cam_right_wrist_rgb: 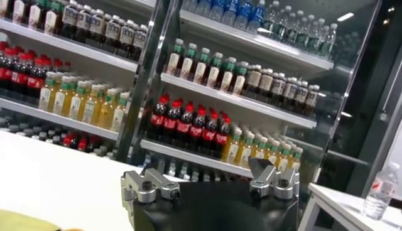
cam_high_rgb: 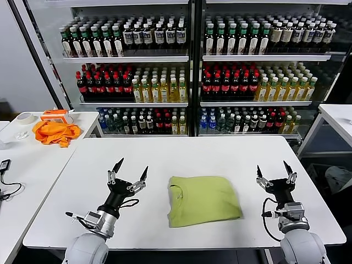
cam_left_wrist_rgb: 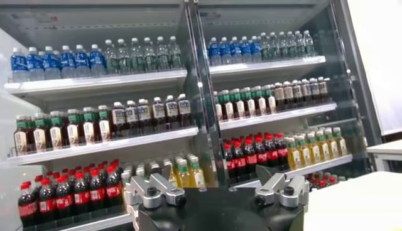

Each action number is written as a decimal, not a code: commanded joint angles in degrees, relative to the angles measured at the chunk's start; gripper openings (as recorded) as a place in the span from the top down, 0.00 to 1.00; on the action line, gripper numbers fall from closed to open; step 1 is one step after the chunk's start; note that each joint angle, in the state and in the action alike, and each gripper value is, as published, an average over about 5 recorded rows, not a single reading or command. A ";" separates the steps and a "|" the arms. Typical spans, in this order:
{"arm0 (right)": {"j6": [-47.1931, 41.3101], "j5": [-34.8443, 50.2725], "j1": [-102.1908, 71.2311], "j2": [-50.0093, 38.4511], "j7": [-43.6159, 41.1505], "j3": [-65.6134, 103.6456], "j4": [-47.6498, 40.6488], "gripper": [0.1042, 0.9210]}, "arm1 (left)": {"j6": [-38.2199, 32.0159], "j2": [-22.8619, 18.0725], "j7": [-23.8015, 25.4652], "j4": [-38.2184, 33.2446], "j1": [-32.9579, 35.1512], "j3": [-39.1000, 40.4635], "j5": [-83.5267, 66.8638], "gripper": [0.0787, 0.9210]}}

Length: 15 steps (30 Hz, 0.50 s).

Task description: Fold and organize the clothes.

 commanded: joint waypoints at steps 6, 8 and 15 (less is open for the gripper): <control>3.96 -2.86 -1.26 -0.09 -1.04 -0.37 0.22 0.12 | 0.24 -0.60 3.07 1.10 0.23 -2.61 0.32 0.12; 4.02 -3.16 -1.54 0.03 -1.04 -0.45 0.33 0.12 | 0.21 -0.58 3.25 0.93 0.46 -2.93 0.44 0.12; 4.17 -3.99 -1.09 0.05 -0.60 -0.50 -0.86 0.12 | 0.66 -0.69 3.76 0.46 -0.07 -3.53 1.10 0.12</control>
